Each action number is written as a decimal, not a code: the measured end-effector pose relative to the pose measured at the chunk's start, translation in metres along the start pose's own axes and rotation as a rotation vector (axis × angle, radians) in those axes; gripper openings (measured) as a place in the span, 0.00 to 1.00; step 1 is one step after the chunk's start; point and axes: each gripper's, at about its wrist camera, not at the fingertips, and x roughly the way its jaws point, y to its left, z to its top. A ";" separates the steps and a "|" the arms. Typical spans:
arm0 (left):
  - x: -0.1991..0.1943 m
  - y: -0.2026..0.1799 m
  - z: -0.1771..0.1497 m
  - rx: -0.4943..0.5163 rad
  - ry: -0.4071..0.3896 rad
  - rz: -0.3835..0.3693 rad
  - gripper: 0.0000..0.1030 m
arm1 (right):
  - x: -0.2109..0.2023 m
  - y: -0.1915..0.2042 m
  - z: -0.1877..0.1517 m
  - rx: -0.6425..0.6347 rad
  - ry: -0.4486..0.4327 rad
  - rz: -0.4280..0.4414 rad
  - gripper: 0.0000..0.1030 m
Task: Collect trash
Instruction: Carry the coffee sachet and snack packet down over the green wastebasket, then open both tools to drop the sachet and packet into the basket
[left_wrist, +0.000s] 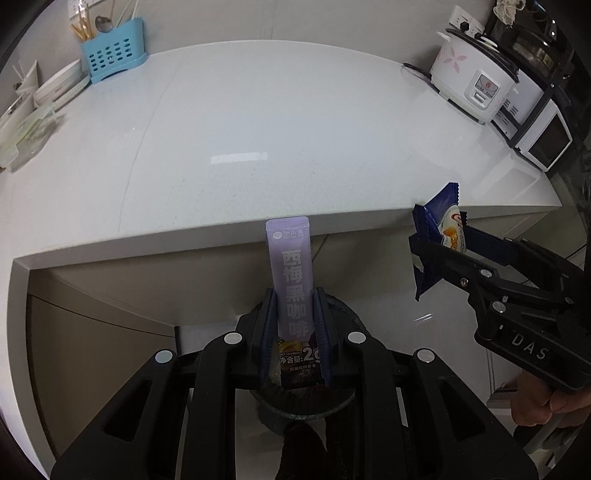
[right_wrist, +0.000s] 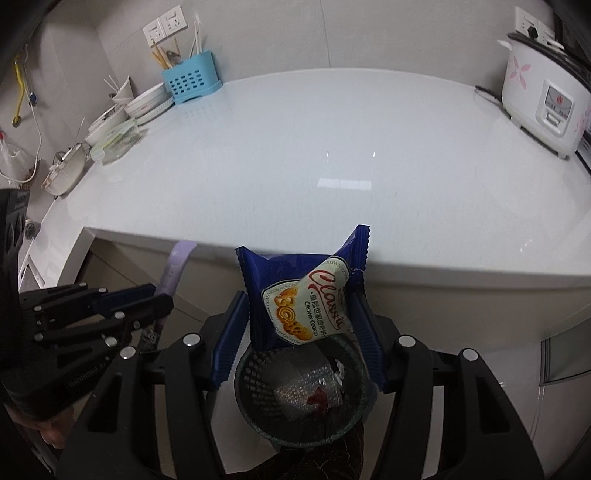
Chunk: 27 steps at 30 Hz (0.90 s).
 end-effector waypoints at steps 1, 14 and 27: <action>0.001 0.003 -0.004 -0.005 0.001 0.003 0.19 | 0.004 0.001 -0.006 -0.004 0.012 -0.001 0.53; 0.024 0.021 -0.045 -0.047 0.071 0.032 0.19 | 0.063 0.022 -0.068 -0.072 0.177 0.005 0.54; 0.039 0.018 -0.045 -0.037 0.106 0.038 0.19 | 0.086 0.029 -0.078 -0.066 0.224 0.000 0.61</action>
